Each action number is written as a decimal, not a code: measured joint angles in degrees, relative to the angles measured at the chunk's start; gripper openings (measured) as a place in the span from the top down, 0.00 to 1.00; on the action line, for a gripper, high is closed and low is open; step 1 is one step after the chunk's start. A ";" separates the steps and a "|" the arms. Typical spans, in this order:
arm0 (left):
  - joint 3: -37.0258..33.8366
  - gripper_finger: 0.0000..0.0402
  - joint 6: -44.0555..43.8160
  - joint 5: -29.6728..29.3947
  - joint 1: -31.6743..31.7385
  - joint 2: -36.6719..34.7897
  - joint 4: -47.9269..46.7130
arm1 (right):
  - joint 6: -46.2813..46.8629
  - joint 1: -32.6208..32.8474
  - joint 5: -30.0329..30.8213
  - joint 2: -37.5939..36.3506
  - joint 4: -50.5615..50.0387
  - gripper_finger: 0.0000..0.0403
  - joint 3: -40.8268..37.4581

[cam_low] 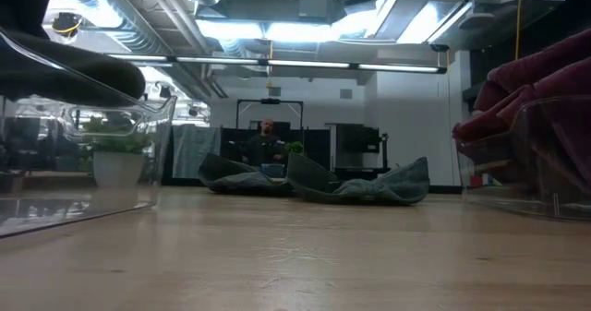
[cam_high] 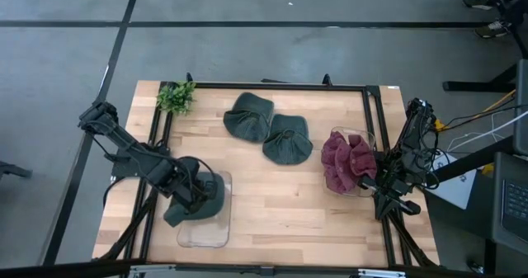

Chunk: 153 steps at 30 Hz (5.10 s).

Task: Pick & Place hat
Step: Put the left black cap into the left transparent bin

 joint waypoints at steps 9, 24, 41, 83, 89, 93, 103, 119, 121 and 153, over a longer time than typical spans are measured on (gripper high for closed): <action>-1.41 0.83 2.69 1.93 0.36 0.00 -0.08 | 0.00 -0.02 0.00 0.00 0.00 0.94 0.00; -1.60 0.67 7.99 3.41 0.36 -0.02 -0.27 | 0.00 -0.02 0.00 -0.02 0.02 0.94 0.00; -1.62 0.68 34.66 -0.22 0.36 -5.11 8.57 | 0.00 -0.01 0.00 0.00 0.01 0.94 0.00; -1.62 0.75 76.38 7.82 -25.26 9.28 25.67 | 0.00 0.00 -0.02 -0.02 0.00 0.94 0.00; -1.60 0.75 82.16 3.45 -25.28 14.26 25.42 | 0.00 -0.01 0.00 -0.01 0.01 0.94 0.00; -1.60 0.75 84.06 0.13 -25.21 15.83 21.89 | 0.00 -0.02 0.00 0.00 0.02 0.94 0.00; -1.60 0.75 77.71 -15.30 -22.43 14.71 4.70 | 0.00 -0.02 0.00 -0.02 0.02 0.94 0.00; -1.60 0.75 74.58 -19.83 -15.29 0.67 3.89 | 0.00 -0.02 -0.02 0.00 0.02 0.94 0.00; -1.60 0.75 74.56 -23.52 -12.21 -2.08 4.69 | 0.00 0.00 0.00 0.00 0.01 0.94 0.00; -1.62 0.75 127.15 -3.73 47.82 4.03 38.58 | 0.00 0.00 -0.02 -0.02 0.02 0.94 0.00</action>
